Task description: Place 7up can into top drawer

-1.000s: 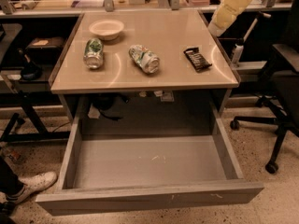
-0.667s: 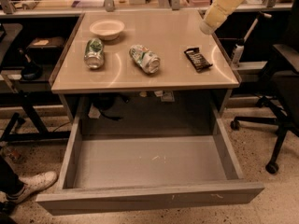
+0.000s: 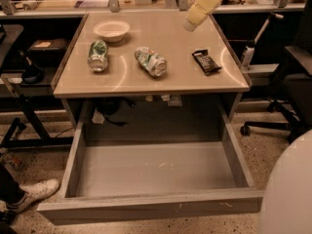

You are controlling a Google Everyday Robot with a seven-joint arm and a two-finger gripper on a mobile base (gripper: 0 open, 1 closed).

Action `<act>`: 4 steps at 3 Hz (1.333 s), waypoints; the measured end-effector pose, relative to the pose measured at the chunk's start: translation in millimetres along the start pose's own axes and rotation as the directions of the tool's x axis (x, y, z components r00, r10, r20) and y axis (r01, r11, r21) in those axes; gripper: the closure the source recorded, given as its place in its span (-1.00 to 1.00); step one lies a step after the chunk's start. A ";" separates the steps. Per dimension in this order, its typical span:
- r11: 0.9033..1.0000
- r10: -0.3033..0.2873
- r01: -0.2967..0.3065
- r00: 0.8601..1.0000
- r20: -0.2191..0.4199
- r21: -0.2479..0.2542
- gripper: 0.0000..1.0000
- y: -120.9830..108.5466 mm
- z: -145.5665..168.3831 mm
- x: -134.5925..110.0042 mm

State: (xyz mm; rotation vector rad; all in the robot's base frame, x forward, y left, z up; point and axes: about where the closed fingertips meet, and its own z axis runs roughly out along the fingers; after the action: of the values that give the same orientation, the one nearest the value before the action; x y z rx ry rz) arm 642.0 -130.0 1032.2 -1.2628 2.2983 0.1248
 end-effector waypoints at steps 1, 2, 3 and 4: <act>0.999 0.046 -0.045 0.999 0.026 -0.019 -1.00 -4.9 24.7 -17.2; 0.993 0.102 -0.102 0.995 -0.005 -0.059 -1.00 -2.9 68.0 -33.2; 0.982 0.146 -0.148 0.989 -0.030 -0.117 -1.00 12.2 106.1 -42.8; 0.981 0.150 -0.152 0.988 -0.031 -0.117 -1.00 12.2 107.2 -42.7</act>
Offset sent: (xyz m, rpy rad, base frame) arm 0.0667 0.0750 -0.0724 0.0748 0.1749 -0.1037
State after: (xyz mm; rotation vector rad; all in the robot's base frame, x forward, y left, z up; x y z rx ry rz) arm 692.6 -56.7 957.8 -1.1502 2.4360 0.3064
